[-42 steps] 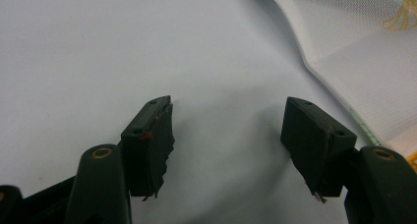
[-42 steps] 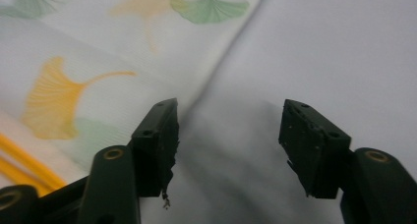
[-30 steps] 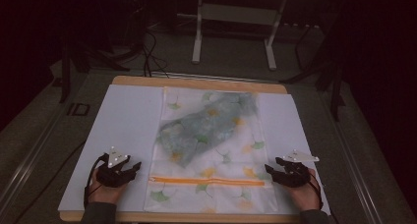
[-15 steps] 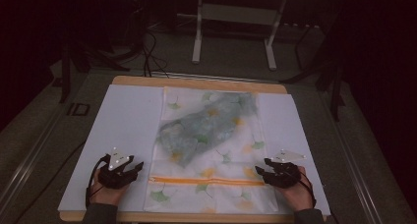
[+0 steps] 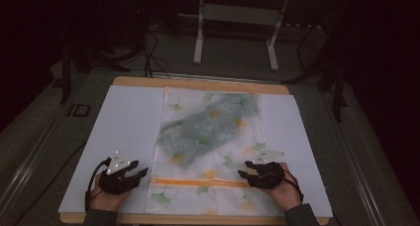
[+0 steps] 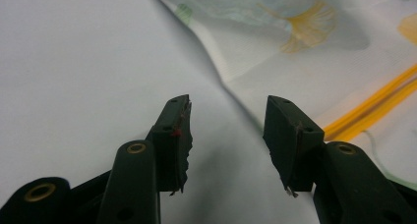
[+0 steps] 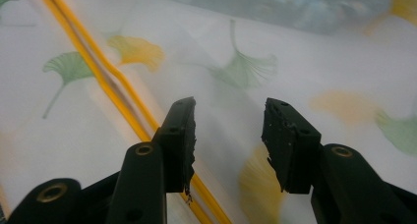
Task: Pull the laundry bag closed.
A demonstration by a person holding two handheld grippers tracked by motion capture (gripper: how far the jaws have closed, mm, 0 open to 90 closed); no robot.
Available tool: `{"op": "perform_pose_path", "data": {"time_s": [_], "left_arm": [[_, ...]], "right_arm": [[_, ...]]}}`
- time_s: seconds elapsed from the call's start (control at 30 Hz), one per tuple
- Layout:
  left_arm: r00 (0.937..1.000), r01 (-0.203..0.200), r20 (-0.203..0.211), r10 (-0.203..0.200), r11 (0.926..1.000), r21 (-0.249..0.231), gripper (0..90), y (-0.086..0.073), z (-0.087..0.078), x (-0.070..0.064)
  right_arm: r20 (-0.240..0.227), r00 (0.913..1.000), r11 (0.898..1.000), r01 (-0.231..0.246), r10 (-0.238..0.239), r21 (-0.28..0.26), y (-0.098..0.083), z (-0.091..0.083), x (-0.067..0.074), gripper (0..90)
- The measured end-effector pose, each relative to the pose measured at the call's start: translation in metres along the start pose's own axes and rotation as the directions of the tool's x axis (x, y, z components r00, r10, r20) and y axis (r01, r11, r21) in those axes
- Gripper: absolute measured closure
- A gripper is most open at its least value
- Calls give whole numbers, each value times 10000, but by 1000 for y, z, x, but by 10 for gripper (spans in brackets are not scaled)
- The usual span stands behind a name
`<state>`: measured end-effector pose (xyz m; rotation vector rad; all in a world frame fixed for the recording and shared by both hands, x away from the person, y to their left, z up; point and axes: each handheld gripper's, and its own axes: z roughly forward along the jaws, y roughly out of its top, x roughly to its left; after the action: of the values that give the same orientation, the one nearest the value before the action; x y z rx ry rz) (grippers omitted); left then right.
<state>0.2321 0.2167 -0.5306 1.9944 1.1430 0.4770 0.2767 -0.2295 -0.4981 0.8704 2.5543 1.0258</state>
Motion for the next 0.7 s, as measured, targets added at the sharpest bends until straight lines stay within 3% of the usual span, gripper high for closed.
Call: {"op": "perform_pose_path", "data": {"time_s": [0.33, 0.37, 0.7], "left_arm": [[9985, 538, 3, -538, 9985, 29, 528, -5, -5, 3], [9980, 629, -100, -630, 9980, -85, 528, -6, -9, 5], [9980, 612, -148, -610, 9981, 106, 527, -5, -9, 9]], "right_arm": [[-452, 9975, 9985, 545, -548, -92, 25, 17, 23, 551], [-544, 9954, 9969, 787, -787, -14, 33, 23, 31, 550], [-1001, 9862, 9911, 1327, -1317, 40, 57, 39, 53, 560]]}}
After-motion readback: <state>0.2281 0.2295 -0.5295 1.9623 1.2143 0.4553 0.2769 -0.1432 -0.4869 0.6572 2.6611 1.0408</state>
